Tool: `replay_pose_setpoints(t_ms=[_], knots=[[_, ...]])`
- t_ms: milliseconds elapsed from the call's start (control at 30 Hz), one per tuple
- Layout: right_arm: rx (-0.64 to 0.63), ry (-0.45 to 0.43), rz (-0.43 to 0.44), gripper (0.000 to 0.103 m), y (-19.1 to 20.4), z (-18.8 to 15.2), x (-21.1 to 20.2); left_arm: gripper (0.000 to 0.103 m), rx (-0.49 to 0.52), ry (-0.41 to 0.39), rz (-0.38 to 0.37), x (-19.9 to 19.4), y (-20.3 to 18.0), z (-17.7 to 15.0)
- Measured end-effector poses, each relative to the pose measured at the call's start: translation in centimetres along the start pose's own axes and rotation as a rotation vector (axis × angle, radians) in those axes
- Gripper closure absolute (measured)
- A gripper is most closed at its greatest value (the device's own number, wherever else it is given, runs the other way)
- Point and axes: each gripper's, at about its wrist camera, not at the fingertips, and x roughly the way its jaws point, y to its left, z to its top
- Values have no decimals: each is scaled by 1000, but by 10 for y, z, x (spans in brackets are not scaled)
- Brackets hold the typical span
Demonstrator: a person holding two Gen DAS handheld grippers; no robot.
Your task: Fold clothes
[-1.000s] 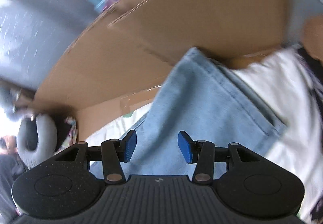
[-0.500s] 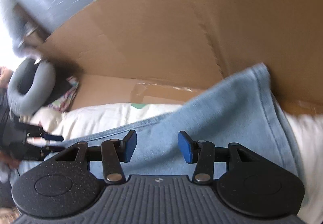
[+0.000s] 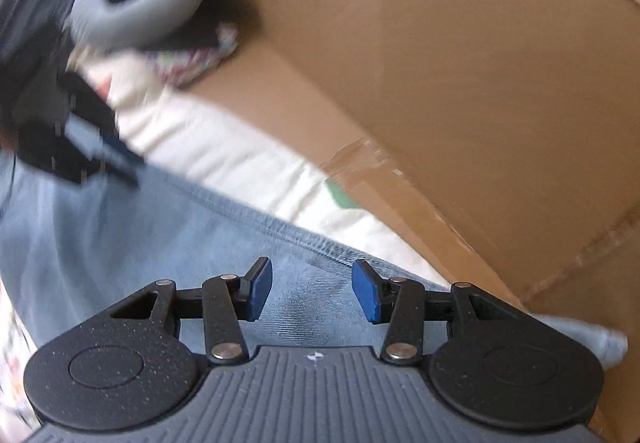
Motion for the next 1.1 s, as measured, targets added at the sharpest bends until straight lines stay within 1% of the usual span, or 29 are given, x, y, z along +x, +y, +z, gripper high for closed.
replay_pose_setpoints(t_ms=[33, 133, 200, 300, 433, 567, 600, 633, 667, 733, 767, 800, 867, 900, 933, 967, 1100], knots=[[-25, 14, 7, 52, 2, 2, 4, 93, 0, -1, -1, -1, 1, 0], [-100, 58, 26, 52, 7, 10, 16, 98, 6, -8, -3, -5, 2, -1], [-152, 91, 16, 52, 13, 13, 25, 100, 4, -19, -12, -7, 4, -3], [-202, 139, 42, 54, 18, 16, 37, 101, 8, -42, -17, -10, 5, -6], [-262, 191, 60, 55, 22, 19, 50, 101, 6, -68, -29, -12, 6, -10], [-295, 228, 72, 57, 26, 17, 60, 100, -15, -59, -36, -10, 9, -10], [-307, 236, 73, 58, 27, 17, 61, 94, -15, -52, -31, -8, 9, -9], [-317, 244, 75, 59, 29, 17, 62, 91, -15, -46, -32, -7, 9, -8], [-324, 252, 81, 64, 30, 18, 63, 89, -15, -40, -35, -5, 9, -7], [-341, 260, 81, 69, 30, 19, 63, 87, 4, -33, -38, -2, 8, -6], [-350, 261, 75, 77, 30, 19, 62, 87, 7, -34, -39, -1, 8, -6], [-356, 259, 70, 82, 30, 19, 61, 86, 5, -38, -40, -2, 8, -6], [-359, 253, 64, 90, 30, 18, 58, 91, 2, -45, -42, -2, 9, -7], [-354, 248, 63, 94, 29, 17, 55, 97, 1, -49, -43, -3, 10, -8], [-349, 243, 61, 96, 29, 17, 53, 100, -1, -52, -44, -3, 10, -8], [-336, 235, 59, 98, 28, 17, 50, 101, -2, -56, -45, -3, 11, -8], [-303, 180, 26, 101, 29, 16, 40, 102, 12, -82, -37, -11, 9, -10]])
